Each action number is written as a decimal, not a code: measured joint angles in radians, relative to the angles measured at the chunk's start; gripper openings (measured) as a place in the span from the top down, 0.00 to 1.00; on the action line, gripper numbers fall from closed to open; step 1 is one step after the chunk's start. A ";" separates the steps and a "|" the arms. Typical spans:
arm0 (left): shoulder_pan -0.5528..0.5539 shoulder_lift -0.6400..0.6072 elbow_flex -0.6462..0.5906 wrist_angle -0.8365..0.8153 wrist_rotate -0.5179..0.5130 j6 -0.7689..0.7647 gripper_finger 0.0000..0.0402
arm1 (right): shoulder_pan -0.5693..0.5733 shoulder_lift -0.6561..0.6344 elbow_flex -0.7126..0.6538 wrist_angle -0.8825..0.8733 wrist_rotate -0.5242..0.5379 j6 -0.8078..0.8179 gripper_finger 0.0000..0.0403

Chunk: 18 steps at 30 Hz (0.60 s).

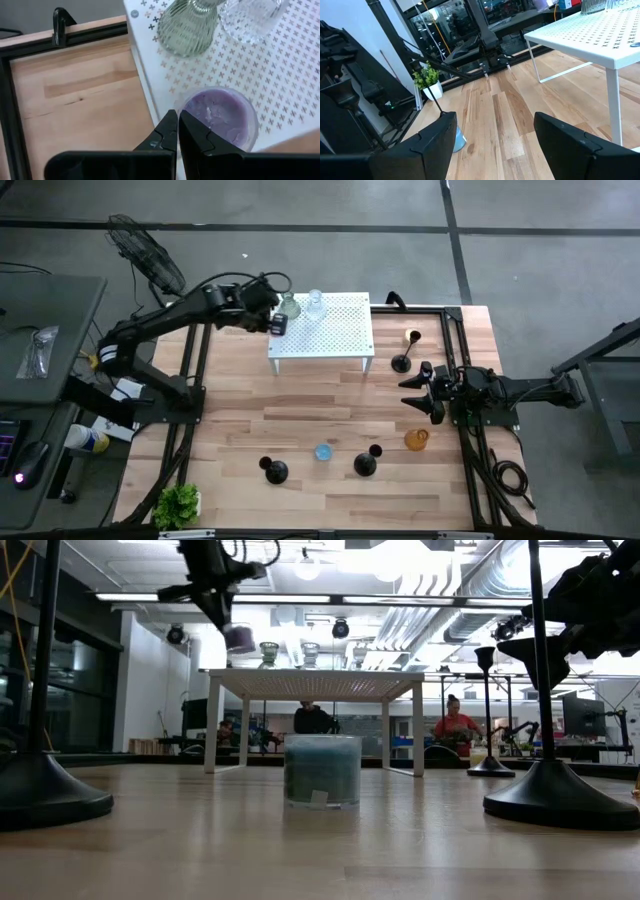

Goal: Pick & Place candle stick holders
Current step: Put the purple scented candle on the shelf

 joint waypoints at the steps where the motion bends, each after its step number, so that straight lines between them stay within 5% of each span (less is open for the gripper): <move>1: 0.000 0.018 0.010 0.002 -0.005 -0.002 1.00 | 0.000 0.000 0.000 0.000 0.000 0.000 0.36; 18: 0.002 0.150 0.055 0.024 0.006 -0.025 1.00 | 0.000 0.000 0.000 0.000 0.000 0.000 0.36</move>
